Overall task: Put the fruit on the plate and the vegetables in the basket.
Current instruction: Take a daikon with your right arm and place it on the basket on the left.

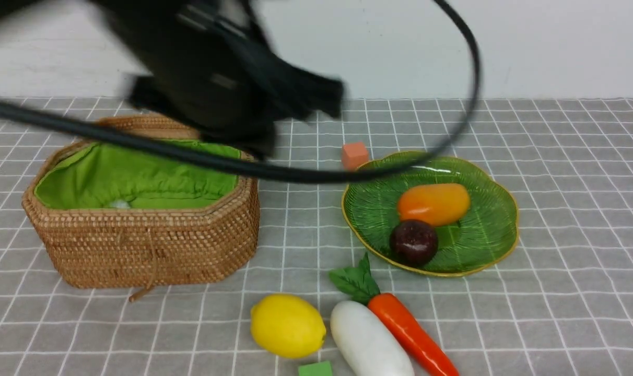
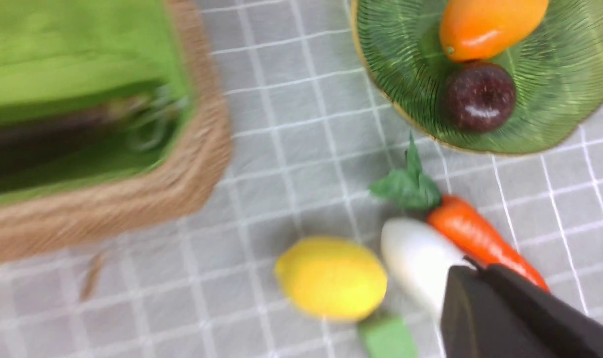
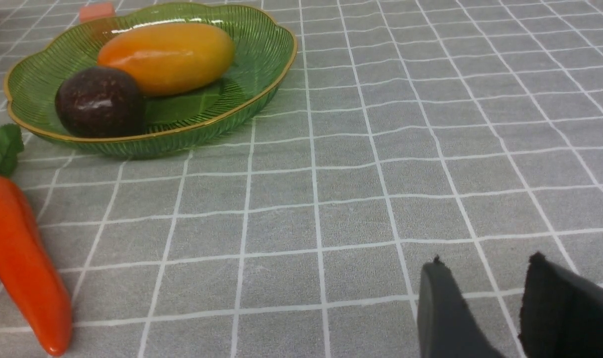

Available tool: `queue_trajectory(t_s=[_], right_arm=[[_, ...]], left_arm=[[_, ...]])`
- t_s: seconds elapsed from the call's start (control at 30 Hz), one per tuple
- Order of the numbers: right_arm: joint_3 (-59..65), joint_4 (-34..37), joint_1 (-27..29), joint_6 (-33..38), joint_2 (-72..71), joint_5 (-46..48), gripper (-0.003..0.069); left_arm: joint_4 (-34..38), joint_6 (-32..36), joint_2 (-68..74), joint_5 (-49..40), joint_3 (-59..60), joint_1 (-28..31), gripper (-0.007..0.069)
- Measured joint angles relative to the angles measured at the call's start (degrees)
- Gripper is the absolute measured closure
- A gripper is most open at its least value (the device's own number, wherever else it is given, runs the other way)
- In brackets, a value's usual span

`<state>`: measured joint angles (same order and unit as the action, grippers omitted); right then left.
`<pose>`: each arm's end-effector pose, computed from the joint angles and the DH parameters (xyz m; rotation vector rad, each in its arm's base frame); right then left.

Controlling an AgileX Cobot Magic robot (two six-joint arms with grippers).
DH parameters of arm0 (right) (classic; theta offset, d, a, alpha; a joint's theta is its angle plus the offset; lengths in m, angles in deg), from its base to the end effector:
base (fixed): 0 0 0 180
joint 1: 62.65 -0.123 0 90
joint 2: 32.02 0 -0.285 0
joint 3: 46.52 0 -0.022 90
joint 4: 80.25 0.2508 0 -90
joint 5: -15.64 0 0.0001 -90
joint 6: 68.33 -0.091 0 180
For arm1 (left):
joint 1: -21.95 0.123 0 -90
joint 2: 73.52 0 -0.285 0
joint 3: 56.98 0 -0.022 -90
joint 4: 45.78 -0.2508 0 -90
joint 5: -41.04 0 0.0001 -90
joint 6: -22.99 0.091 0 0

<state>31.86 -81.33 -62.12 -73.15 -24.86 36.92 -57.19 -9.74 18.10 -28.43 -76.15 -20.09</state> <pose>0.0526 -0.0011 0.1735 0.0754 1.8629 0.0333 0.2312 -0.1857 0.4344 0.2076 2.4656 -0.3108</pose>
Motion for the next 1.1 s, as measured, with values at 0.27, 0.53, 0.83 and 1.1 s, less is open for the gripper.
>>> queue_trajectory(t_s=[0.27,0.53,0.83,1.1], right_arm=[[0.0,0.0,0.0,0.0,0.0,0.0,0.0419],[0.0,0.0,0.0,0.0,0.0,0.0,0.0419],[0.0,0.0,0.0,0.0,0.0,0.0,0.0419],[0.0,0.0,0.0,0.0,0.0,0.0,0.0418]], left_arm=[[0.0,0.3,-24.7,-1.2,17.7,0.0,0.0638],[0.0,-1.9,-42.2,9.7,40.3,0.0,0.0638],[0.0,-2.0,-48.3,4.9,46.7,0.0,0.0638],[-3.1,-2.0,-48.2,6.3,48.5,0.0,0.0638]])
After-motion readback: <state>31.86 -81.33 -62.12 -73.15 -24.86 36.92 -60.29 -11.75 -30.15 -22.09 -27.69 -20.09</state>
